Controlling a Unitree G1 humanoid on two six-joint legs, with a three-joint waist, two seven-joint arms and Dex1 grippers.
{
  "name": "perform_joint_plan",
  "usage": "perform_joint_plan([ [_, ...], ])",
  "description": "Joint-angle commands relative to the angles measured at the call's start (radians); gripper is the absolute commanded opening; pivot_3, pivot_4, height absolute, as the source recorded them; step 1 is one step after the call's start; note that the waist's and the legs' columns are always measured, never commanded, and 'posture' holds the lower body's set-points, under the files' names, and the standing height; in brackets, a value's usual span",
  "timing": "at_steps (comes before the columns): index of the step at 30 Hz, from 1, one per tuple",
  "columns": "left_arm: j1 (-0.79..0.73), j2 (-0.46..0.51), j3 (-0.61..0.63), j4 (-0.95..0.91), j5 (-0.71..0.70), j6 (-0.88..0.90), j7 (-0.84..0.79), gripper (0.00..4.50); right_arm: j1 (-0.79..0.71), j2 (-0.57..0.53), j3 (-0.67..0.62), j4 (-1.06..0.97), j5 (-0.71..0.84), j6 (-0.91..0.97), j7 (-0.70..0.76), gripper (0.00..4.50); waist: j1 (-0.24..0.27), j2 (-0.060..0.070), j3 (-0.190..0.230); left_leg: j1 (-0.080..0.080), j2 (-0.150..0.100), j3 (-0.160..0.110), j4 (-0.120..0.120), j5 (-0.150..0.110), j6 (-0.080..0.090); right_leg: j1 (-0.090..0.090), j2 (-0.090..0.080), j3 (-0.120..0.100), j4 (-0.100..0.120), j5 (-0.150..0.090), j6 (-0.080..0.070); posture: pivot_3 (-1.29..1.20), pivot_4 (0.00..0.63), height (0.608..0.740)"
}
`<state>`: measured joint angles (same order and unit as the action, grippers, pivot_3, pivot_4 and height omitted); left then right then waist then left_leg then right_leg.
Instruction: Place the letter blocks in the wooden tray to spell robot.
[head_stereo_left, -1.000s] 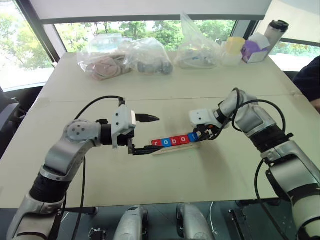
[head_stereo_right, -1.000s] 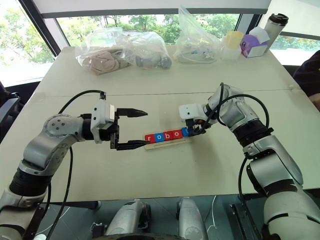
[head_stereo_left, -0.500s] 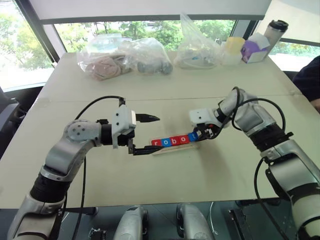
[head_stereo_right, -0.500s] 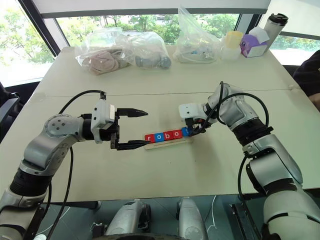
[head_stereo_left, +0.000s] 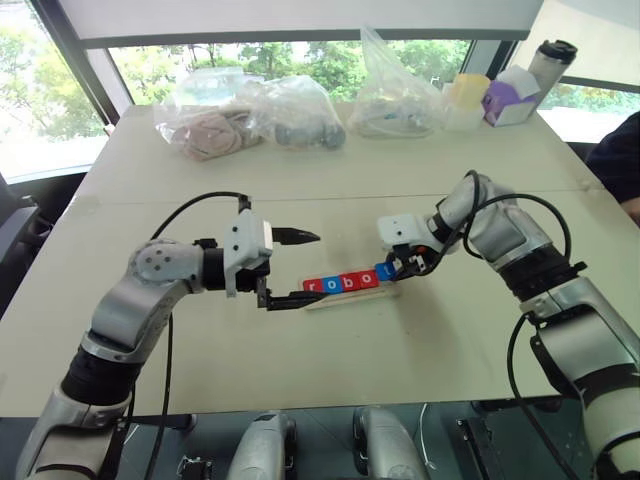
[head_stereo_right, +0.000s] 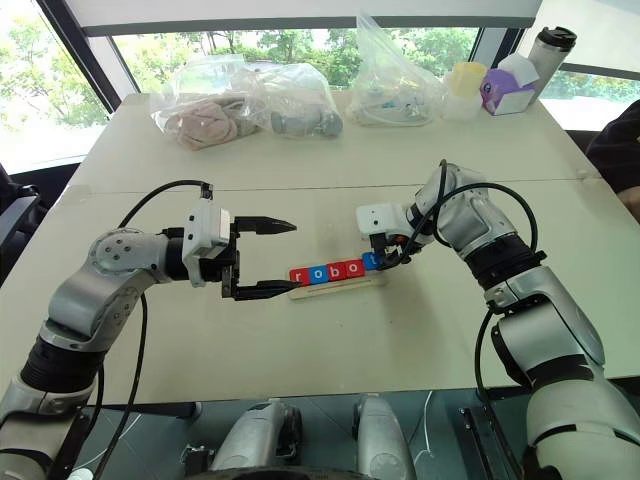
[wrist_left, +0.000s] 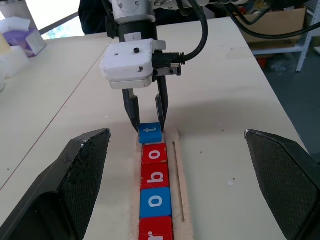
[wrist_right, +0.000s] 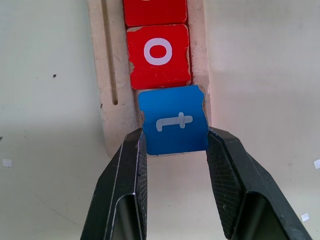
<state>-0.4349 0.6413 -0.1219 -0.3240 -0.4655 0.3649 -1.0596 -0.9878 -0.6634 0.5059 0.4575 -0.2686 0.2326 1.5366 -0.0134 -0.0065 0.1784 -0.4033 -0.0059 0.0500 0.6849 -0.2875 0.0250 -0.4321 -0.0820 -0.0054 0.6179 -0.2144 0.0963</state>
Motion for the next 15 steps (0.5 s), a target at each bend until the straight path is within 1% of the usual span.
perform_joint_plan([
  [1, -0.008, -0.004, 0.021, -0.023, -0.005, -0.012, 0.008, 4.50, -0.027, -0.002, -0.015, -0.006, 0.003, -0.006, 0.004, 1.11, 0.000, 0.000, 0.000, 0.000, 0.000, 0.000, 0.000, 0.000, 0.000, 0.000, 0.000, 0.000, 0.000, 0.000, 0.000, 0.00, 0.150, 0.740],
  [7, -0.009, -0.004, 0.022, -0.023, -0.004, -0.013, 0.009, 4.50, -0.024, -0.005, -0.014, -0.014, 0.003, -0.003, 0.010, 1.11, 0.000, 0.000, 0.000, 0.000, 0.000, 0.000, 0.000, 0.000, 0.000, 0.000, 0.000, 0.000, 0.000, 0.000, 0.000, 0.00, 0.150, 0.740],
  [8, -0.008, -0.004, 0.021, -0.023, -0.004, -0.013, 0.009, 4.50, -0.024, -0.006, -0.014, -0.013, 0.003, -0.004, 0.011, 1.61, 0.000, 0.000, 0.000, 0.000, 0.000, 0.000, 0.000, 0.000, 0.000, 0.000, 0.000, 0.000, 0.000, 0.000, 0.000, 0.00, 0.150, 0.740],
  [9, -0.008, -0.005, 0.021, -0.023, -0.003, -0.014, 0.009, 4.50, -0.025, -0.007, -0.015, -0.012, 0.002, -0.004, 0.010, 2.21, 0.000, 0.000, 0.000, 0.000, 0.000, 0.000, 0.000, 0.000, 0.000, 0.000, 0.000, 0.000, 0.000, 0.000, 0.000, 0.00, 0.150, 0.740],
  [10, -0.008, -0.005, 0.020, -0.023, -0.002, -0.014, 0.009, 4.50, -0.026, -0.007, -0.015, -0.011, 0.001, -0.005, 0.009, 2.64, 0.000, 0.000, 0.000, 0.000, 0.000, 0.000, 0.000, 0.000, 0.000, 0.000, 0.000, 0.000, 0.000, 0.000, 0.000, 0.00, 0.150, 0.740],
  [13, -0.002, -0.007, 0.020, -0.019, 0.001, -0.021, 0.006, 4.50, -0.026, -0.005, -0.016, -0.017, 0.004, 0.000, 0.012, 4.13, 0.000, 0.000, 0.000, 0.000, 0.000, 0.000, 0.000, 0.000, 0.000, 0.000, 0.000, 0.000, 0.000, 0.000, 0.000, 0.00, 0.150, 0.740],
  [14, -0.001, -0.007, 0.020, -0.018, 0.002, -0.024, 0.005, 4.50, -0.027, -0.005, -0.016, -0.017, 0.004, 0.001, 0.011, 4.46, 0.000, 0.000, 0.000, 0.000, 0.000, 0.000, 0.000, 0.000, 0.000, 0.000, 0.000, 0.000, 0.000, 0.000, 0.000, 0.00, 0.150, 0.740],
  [15, 0.000, -0.007, 0.019, -0.017, 0.003, -0.025, 0.004, 4.50, -0.027, -0.005, -0.016, -0.017, 0.003, 0.000, 0.010, 4.46, 0.000, 0.000, 0.000, 0.000, 0.000, 0.000, 0.000, 0.000, 0.000, 0.000, 0.000, 0.000, 0.000, 0.000, 0.000, 0.00, 0.150, 0.740],
])
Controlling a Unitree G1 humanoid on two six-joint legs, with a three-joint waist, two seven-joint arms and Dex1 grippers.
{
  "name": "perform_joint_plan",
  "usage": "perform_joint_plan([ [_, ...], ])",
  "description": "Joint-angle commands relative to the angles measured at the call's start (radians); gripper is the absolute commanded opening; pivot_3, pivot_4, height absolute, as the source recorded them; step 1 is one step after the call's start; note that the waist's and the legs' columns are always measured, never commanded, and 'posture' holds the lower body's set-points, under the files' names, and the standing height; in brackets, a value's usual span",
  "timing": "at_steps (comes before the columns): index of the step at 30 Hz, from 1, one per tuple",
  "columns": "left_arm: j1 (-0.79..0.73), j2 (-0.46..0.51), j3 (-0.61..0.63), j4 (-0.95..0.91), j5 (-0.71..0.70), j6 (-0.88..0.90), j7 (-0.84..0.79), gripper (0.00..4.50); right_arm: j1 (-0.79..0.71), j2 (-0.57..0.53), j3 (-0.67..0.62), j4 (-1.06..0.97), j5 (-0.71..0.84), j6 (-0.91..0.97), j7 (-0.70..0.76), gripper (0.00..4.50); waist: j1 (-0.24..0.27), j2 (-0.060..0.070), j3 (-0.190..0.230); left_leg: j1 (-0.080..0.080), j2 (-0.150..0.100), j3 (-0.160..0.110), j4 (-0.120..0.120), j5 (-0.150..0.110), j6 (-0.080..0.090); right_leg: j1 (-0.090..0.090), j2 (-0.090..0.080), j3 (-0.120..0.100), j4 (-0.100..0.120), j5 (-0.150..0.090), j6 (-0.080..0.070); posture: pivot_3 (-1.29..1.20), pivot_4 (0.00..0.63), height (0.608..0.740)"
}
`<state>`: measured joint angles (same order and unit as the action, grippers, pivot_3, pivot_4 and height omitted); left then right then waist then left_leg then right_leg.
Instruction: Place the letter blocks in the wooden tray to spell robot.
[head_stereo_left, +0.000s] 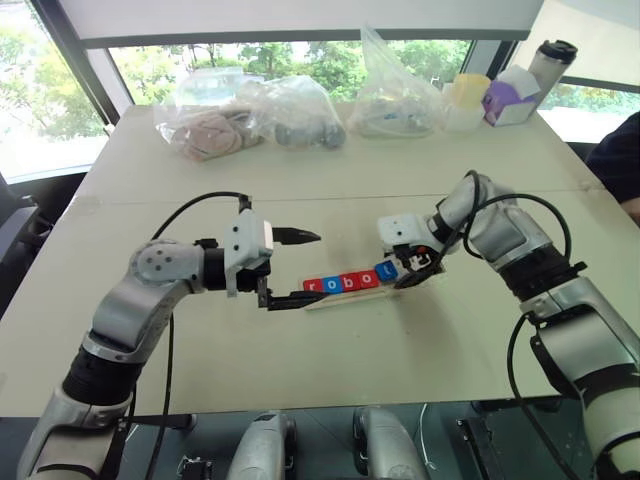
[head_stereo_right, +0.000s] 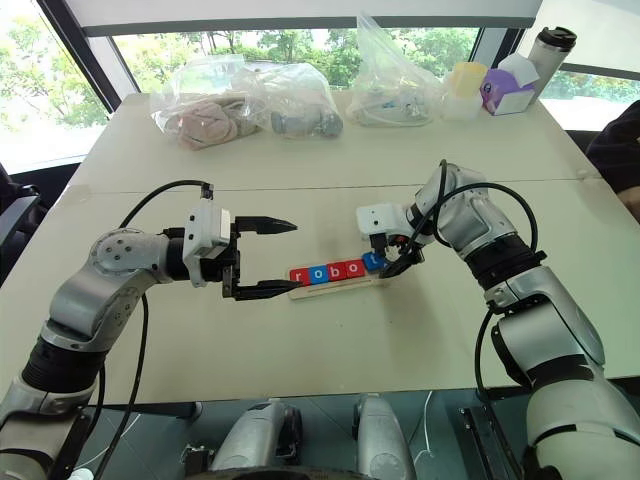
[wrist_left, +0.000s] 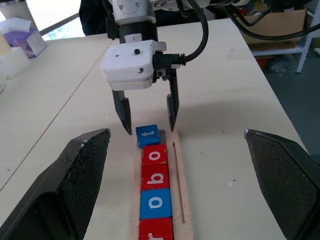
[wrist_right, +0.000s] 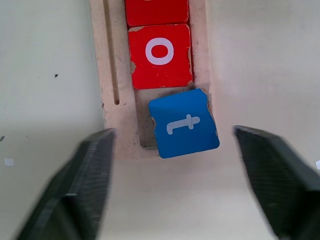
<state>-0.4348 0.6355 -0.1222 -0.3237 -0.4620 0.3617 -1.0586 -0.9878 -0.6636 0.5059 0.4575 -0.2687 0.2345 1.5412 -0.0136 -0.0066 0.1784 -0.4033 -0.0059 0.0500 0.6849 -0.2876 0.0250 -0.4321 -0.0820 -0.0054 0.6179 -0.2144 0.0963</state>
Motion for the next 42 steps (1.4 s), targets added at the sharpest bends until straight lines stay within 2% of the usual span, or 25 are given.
perform_joint_plan([
  [1, 0.000, -0.002, 0.020, -0.017, -0.001, -0.022, 0.003, 4.50, -0.028, -0.005, -0.017, -0.017, 0.002, -0.002, 0.003, 4.46, 0.000, 0.000, 0.000, 0.000, 0.000, 0.000, 0.000, 0.000, 0.000, 0.000, 0.000, 0.000, 0.000, 0.000, 0.000, 0.00, 0.150, 0.740],
  [8, 0.003, 0.001, 0.024, -0.022, -0.003, -0.018, 0.000, 4.50, -0.072, -0.010, -0.056, -0.008, 0.018, -0.004, -0.025, 4.46, 0.000, 0.000, 0.000, 0.000, 0.000, 0.000, 0.000, 0.000, 0.000, 0.000, 0.000, 0.000, 0.000, 0.000, 0.000, 0.00, 0.150, 0.740],
  [16, -0.003, 0.000, 0.021, -0.021, -0.005, -0.014, -0.001, 4.50, -0.136, 0.022, -0.143, 0.088, 0.005, -0.094, -0.294, 4.46, -0.001, 0.000, 0.000, 0.000, 0.000, 0.000, -0.001, 0.000, 0.000, -0.001, -0.001, 0.000, 0.000, 0.000, 0.000, 0.00, 0.150, 0.740],
  [24, -0.015, -0.002, 0.017, -0.015, -0.005, -0.011, -0.006, 4.50, -0.022, 0.023, -0.132, 0.062, -0.030, -0.144, -0.427, 4.46, 0.000, 0.000, 0.000, -0.001, 0.000, 0.000, -0.001, 0.000, -0.001, -0.001, -0.001, 0.000, -0.001, 0.000, -0.001, 0.00, 0.150, 0.740],
  [30, -0.019, 0.001, 0.020, -0.016, -0.008, -0.007, -0.010, 4.50, 0.025, 0.016, -0.132, 0.025, -0.032, -0.139, -0.433, 4.46, -0.004, 0.000, 0.000, -0.002, 0.000, 0.000, -0.001, 0.000, -0.001, -0.002, 0.000, 0.000, 0.000, 0.000, 0.000, 0.00, 0.150, 0.740],
  [42, -0.033, 0.000, 0.020, -0.004, -0.005, -0.008, -0.013, 4.50, 0.086, -0.020, -0.130, -0.115, -0.020, -0.074, -0.338, 4.46, 0.001, 0.000, 0.000, -0.002, 0.000, 0.000, -0.001, 0.000, 0.000, -0.002, 0.000, 0.000, 0.000, 0.000, 0.000, 0.00, 0.150, 0.740],
])
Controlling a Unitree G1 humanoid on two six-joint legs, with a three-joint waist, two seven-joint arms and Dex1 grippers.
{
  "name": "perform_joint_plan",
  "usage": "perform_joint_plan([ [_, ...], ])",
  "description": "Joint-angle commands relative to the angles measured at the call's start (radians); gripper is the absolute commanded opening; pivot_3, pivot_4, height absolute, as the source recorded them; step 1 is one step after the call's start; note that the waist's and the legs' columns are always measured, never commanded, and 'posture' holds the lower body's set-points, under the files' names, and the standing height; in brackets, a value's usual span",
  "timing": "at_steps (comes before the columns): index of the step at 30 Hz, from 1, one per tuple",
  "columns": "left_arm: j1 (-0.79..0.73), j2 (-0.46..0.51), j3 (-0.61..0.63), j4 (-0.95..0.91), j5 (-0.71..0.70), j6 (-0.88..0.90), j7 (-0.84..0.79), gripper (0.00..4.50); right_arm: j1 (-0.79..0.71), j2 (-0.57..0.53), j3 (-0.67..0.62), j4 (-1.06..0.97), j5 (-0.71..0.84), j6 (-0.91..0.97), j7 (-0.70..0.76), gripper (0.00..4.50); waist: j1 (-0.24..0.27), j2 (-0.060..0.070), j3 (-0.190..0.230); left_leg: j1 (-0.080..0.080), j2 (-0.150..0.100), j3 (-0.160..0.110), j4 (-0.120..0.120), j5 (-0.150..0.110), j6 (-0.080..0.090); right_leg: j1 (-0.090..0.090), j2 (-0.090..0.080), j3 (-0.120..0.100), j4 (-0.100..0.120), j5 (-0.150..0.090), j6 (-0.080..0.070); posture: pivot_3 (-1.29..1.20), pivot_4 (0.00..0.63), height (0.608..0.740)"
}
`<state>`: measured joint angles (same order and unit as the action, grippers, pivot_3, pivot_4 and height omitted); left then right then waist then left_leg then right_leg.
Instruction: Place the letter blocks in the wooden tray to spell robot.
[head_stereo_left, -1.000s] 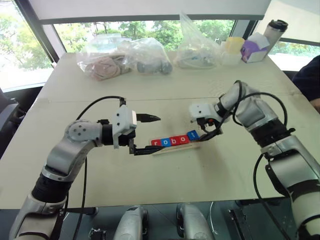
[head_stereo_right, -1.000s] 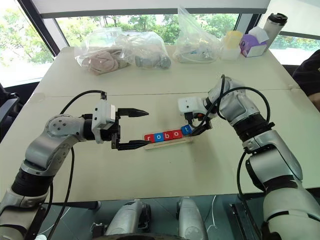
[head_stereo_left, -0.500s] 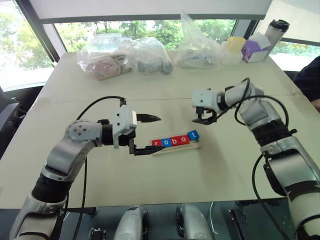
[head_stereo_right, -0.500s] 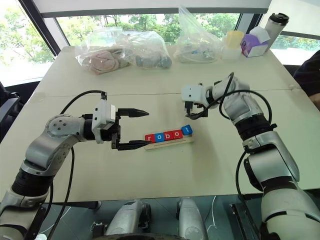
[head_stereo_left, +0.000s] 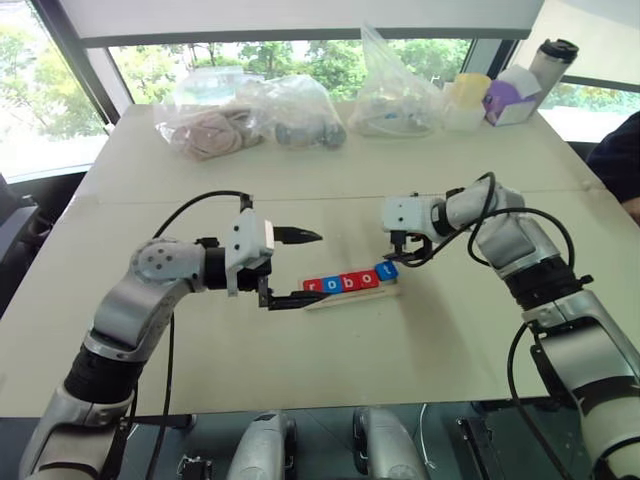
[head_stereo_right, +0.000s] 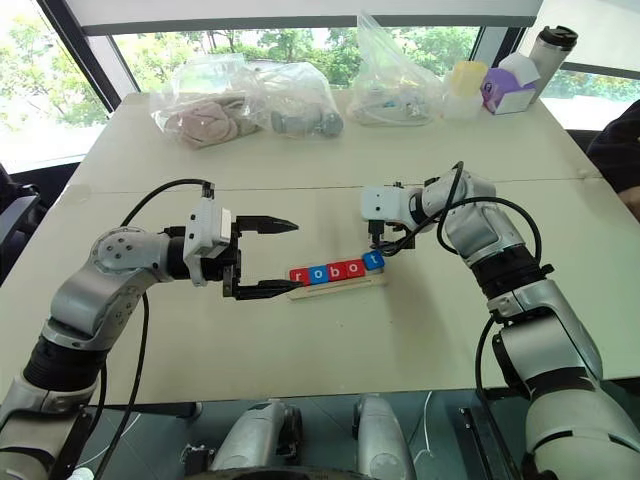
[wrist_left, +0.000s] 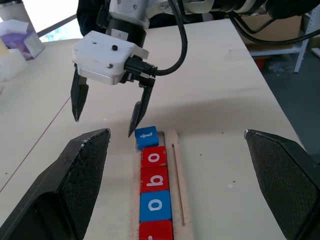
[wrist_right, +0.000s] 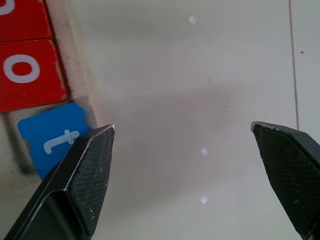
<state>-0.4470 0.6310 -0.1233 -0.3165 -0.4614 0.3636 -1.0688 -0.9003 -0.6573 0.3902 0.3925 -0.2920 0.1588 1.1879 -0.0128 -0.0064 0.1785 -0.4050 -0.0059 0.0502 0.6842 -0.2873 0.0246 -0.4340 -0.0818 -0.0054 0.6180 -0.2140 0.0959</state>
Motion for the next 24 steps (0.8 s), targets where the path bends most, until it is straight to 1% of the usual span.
perform_joint_plan([
  [1, -0.021, 0.005, 0.021, -0.011, -0.005, -0.010, -0.003, 4.50, 0.003, -0.029, -0.016, -0.062, 0.008, 0.016, 0.027, 4.46, 0.000, 0.000, 0.000, 0.000, 0.000, 0.000, 0.000, 0.000, 0.000, 0.000, 0.000, 0.000, 0.000, 0.000, 0.000, 0.00, 0.150, 0.740],
  [5, -0.020, 0.004, 0.020, -0.012, -0.006, -0.011, -0.004, 4.50, 0.016, -0.034, -0.024, -0.099, 0.016, 0.041, 0.038, 4.46, 0.000, 0.000, 0.000, 0.000, 0.000, 0.000, 0.000, 0.000, 0.000, 0.000, 0.000, 0.000, 0.000, 0.000, 0.000, 0.00, 0.150, 0.740],
  [14, -0.018, -0.002, 0.017, -0.011, -0.004, -0.013, -0.001, 4.50, -0.062, -0.028, -0.047, -0.002, -0.008, 0.030, -0.073, 4.46, -0.001, 0.000, 0.000, 0.000, 0.000, 0.000, 0.000, 0.000, 0.000, 0.000, 0.000, 0.000, 0.000, 0.000, 0.000, 0.00, 0.150, 0.740],
  [19, -0.021, -0.005, 0.016, -0.009, -0.003, -0.013, 0.001, 4.50, -0.019, -0.023, -0.041, -0.061, 0.032, 0.064, -0.035, 4.46, 0.000, 0.000, 0.000, 0.000, 0.000, 0.000, 0.000, 0.000, 0.000, 0.000, 0.000, 0.000, 0.000, 0.000, 0.000, 0.00, 0.150, 0.740],
  [24, -0.019, -0.003, 0.018, -0.013, -0.003, -0.011, 0.002, 4.50, 0.012, -0.021, -0.020, -0.079, 0.029, 0.065, -0.021, 4.46, -0.001, 0.000, 0.000, 0.000, 0.000, 0.000, 0.000, 0.000, 0.000, 0.000, 0.001, 0.000, 0.000, 0.000, 0.000, 0.00, 0.150, 0.740],
])
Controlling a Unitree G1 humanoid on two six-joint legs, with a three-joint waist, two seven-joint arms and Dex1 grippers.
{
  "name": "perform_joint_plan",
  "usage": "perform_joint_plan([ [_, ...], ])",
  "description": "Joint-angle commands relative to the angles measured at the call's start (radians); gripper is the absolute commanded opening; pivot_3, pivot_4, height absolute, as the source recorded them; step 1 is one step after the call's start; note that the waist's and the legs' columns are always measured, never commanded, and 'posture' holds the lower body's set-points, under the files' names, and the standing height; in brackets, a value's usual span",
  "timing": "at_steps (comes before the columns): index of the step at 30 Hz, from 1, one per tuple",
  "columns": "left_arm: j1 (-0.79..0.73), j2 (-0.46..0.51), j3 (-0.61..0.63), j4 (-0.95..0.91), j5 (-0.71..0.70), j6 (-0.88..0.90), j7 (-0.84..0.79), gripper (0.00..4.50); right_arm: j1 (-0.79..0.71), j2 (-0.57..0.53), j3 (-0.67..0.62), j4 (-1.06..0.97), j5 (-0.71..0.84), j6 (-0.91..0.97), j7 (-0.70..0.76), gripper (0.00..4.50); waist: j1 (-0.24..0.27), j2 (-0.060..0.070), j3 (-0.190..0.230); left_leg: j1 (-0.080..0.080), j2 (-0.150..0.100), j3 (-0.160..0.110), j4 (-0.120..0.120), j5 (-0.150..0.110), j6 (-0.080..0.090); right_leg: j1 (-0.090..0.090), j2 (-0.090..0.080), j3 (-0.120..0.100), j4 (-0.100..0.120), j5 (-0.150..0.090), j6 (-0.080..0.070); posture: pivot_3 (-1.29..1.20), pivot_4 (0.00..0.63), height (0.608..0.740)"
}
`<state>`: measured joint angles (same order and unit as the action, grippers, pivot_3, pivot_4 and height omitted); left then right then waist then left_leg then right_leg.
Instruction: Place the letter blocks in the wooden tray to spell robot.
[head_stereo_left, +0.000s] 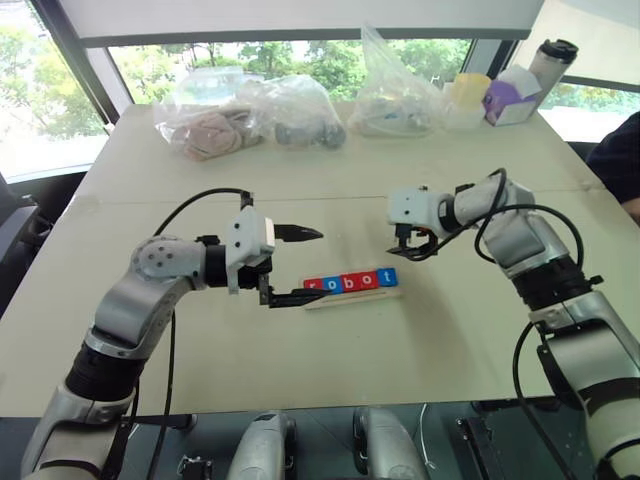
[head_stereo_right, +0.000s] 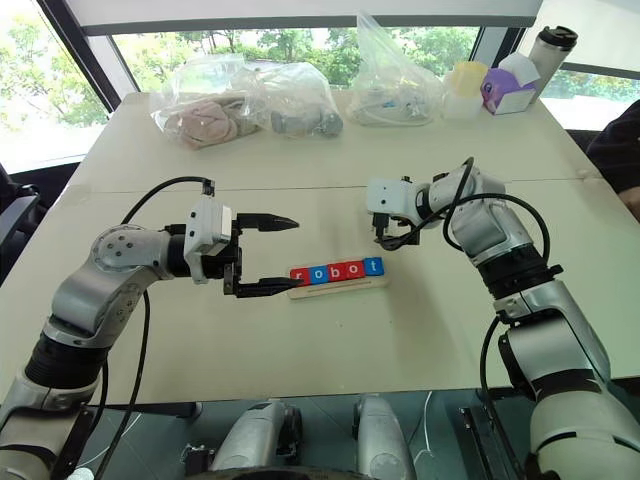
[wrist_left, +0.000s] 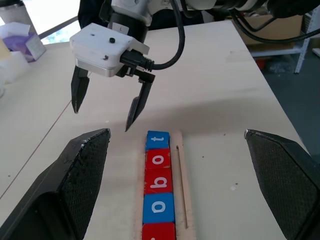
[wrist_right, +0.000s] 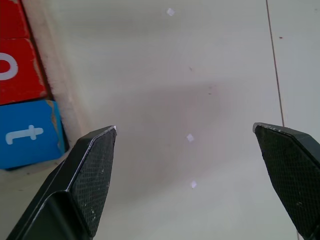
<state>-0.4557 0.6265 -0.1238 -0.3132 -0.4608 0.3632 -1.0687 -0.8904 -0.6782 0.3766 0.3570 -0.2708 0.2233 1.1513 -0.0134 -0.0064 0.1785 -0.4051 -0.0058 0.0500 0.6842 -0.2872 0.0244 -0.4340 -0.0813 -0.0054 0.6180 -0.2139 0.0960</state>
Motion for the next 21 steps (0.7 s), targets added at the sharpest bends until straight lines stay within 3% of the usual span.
perform_joint_plan([
  [1, -0.010, 0.002, 0.019, -0.016, -0.004, -0.010, 0.003, 4.50, 0.007, 0.000, -0.005, -0.053, 0.010, 0.006, 0.022, 4.46, 0.000, 0.000, 0.000, 0.000, 0.000, 0.000, 0.000, 0.000, 0.000, 0.000, 0.000, 0.000, 0.000, 0.000, 0.000, 0.00, 0.150, 0.740],
  [21, -0.004, 0.002, 0.019, -0.027, -0.007, -0.002, 0.011, 4.50, 0.008, 0.021, 0.007, -0.087, -0.003, 0.022, 0.019, 4.46, 0.000, 0.000, 0.000, 0.000, 0.000, 0.000, 0.000, 0.000, 0.000, 0.000, 0.000, 0.000, 0.000, 0.000, 0.000, 0.00, 0.150, 0.740],
])
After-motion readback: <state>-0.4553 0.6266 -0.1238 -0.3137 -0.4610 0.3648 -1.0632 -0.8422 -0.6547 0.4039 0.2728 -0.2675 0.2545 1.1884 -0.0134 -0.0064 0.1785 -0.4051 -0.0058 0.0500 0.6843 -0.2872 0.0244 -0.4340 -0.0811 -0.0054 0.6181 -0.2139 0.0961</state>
